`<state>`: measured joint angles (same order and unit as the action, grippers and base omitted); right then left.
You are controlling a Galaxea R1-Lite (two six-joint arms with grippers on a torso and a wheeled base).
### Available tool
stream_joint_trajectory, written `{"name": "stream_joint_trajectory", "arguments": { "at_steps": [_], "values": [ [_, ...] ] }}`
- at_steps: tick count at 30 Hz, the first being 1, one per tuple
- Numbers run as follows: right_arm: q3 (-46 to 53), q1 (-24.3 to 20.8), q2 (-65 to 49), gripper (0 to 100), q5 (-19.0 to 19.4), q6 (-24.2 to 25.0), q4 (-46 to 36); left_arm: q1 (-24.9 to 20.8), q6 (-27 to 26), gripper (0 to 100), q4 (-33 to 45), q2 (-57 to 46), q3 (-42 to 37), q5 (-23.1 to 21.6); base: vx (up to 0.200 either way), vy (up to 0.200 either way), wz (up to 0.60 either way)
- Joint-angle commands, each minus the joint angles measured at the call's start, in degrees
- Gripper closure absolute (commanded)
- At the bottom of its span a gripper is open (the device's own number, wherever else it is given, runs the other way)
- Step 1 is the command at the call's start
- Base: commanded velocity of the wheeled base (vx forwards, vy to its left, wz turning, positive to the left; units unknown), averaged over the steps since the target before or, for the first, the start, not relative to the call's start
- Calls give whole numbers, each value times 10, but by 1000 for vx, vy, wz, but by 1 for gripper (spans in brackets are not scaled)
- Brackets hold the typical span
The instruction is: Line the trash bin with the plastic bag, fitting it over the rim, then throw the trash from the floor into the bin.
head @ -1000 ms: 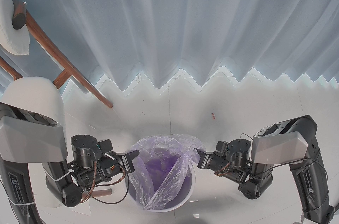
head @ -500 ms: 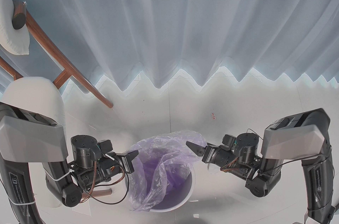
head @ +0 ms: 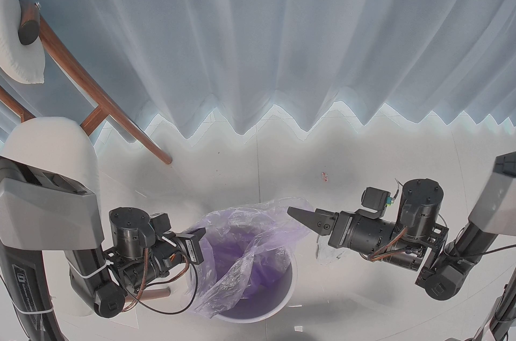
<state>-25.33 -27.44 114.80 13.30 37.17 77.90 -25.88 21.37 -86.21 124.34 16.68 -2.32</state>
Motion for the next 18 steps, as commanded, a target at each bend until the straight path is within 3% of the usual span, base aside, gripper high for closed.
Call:
{"name": "stream_joint_trajectory", "arguments": {
  "at_steps": [1,10,18],
  "values": [
    [7,-41,-65,0,2,25,-28,-12,-1,100,0,-9,-2,6,0,0,0],
    [18,-111,-48,0,-2,35,-59,-19,0,100,0,-33,-9,6,0,0,0],
    [-9,-145,33,0,-56,65,-57,-27,0,100,0,-40,-13,6,0,0,0]
  ]
}}
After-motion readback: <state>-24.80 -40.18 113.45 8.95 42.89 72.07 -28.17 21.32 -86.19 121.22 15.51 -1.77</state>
